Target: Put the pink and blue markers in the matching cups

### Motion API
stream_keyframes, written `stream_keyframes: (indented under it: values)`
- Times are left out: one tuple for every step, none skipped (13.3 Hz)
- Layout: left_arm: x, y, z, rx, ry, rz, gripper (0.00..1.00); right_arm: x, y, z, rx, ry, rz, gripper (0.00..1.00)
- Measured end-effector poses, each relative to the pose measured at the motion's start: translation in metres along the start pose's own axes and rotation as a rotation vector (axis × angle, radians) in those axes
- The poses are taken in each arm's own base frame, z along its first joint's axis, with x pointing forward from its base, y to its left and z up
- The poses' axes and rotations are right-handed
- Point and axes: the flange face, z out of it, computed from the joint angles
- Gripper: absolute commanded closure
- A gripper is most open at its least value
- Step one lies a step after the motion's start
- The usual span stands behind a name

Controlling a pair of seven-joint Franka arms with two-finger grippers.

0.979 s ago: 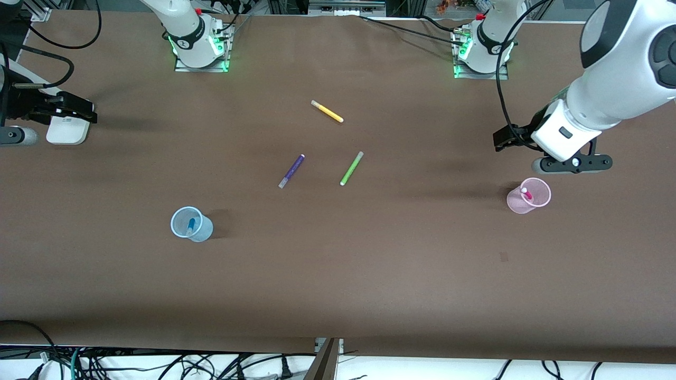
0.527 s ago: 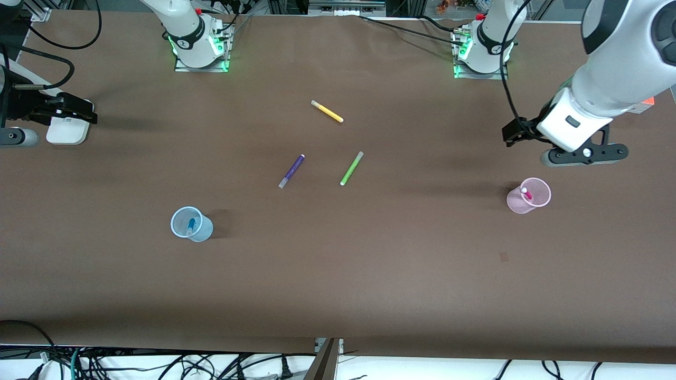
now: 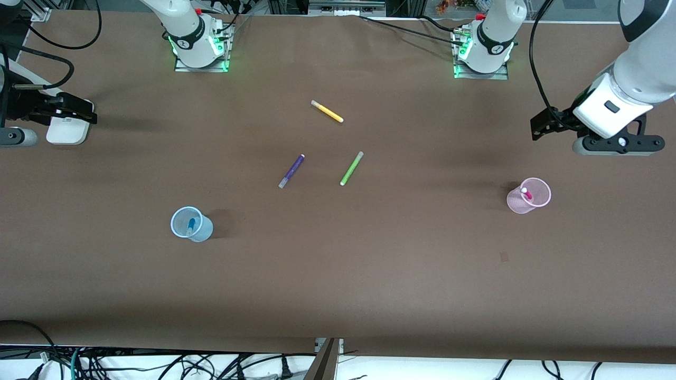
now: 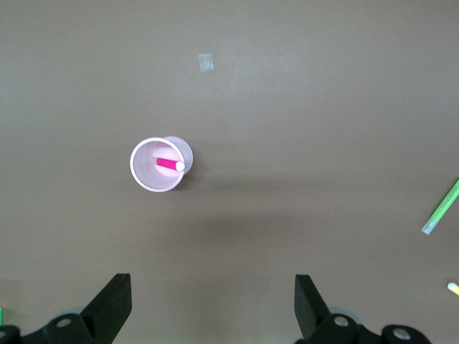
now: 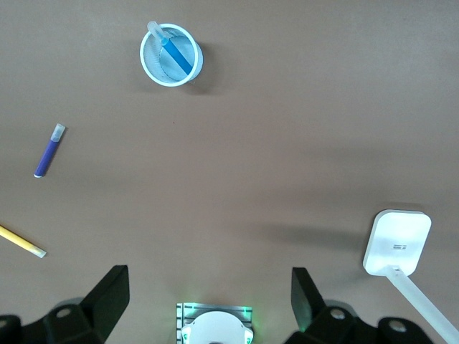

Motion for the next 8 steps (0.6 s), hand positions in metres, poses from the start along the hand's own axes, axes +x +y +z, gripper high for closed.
stream_keyframes:
  values:
    - [-0.0004, 0.0023, 0.0034, 0.001, -0.008, 0.004, 0.0, 0.0, 0.0, 0.0, 0.0, 0.0, 0.0, 0.0]
    - [-0.0003, 0.0037, 0.0062, 0.002, -0.013, 0.007, 0.0, 0.0, 0.0, 0.0, 0.0, 0.0, 0.0, 0.0]
    - [-0.0001, 0.0045, 0.0082, 0.003, -0.017, 0.008, 0.0, 0.0, 0.0001, 0.0, 0.0, 0.0, 0.0, 0.0]
    - [0.0003, 0.0047, 0.0089, 0.003, -0.017, 0.008, 0.0, 0.0, 0.0003, 0.0, 0.0, 0.0, 0.0, 0.0]
    - [0.0004, 0.0049, 0.0087, 0.003, -0.016, 0.009, 0.0, 0.0, 0.0005, -0.0001, 0.0, 0.0, 0.001, 0.0]
    - [0.0005, 0.0049, 0.0086, 0.003, -0.015, 0.009, 0.0, 0.0, 0.0006, 0.0, 0.0, 0.0, 0.001, 0.0]
    - [0.0005, 0.0044, 0.0086, 0.002, -0.015, 0.008, 0.0, 0.0, 0.0008, -0.0001, 0.0, 0.0, 0.001, 0.0]
    - [0.0007, 0.0033, 0.0087, 0.002, -0.015, 0.006, 0.0, 0.0, 0.0009, 0.0, 0.0, 0.0, 0.002, 0.0]
